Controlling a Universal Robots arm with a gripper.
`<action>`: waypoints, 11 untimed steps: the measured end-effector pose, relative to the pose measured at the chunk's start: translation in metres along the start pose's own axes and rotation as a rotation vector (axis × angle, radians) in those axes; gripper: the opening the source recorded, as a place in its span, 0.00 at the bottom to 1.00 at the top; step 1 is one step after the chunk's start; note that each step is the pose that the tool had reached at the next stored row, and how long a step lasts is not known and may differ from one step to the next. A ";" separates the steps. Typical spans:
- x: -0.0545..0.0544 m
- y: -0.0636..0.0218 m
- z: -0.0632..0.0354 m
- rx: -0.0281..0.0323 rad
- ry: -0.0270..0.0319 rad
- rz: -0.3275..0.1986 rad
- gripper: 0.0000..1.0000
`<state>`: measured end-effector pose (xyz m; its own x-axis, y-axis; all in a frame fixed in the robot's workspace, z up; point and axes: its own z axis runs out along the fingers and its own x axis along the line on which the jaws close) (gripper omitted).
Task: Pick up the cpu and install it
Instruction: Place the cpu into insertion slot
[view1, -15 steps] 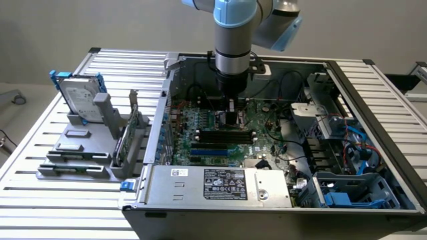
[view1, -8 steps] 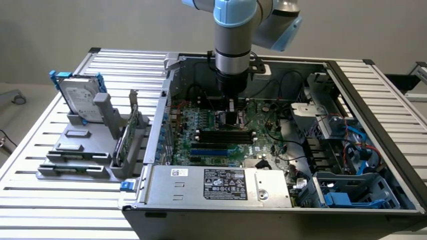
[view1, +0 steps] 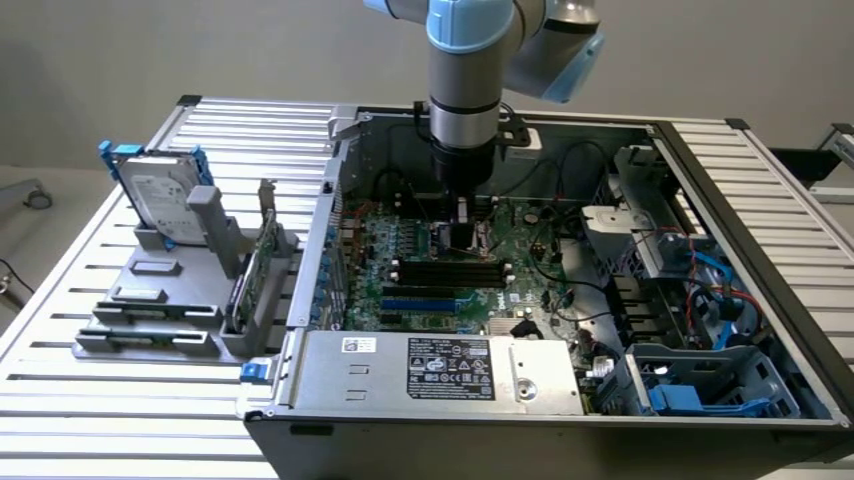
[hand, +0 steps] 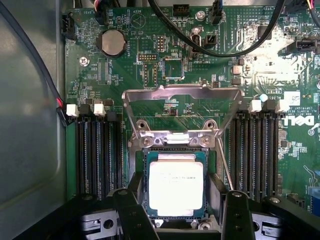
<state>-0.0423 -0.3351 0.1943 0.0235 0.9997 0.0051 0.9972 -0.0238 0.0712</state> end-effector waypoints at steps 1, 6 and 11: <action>0.000 -0.0001 0.0000 0.0001 0.0002 0.000 0.62; 0.000 -0.0005 -0.0003 0.0023 -0.0006 0.000 0.62; 0.000 -0.0005 -0.0006 0.0053 -0.0060 -0.002 0.62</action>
<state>-0.0429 -0.3351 0.1949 0.0218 0.9998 -0.0010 0.9976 -0.0217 0.0659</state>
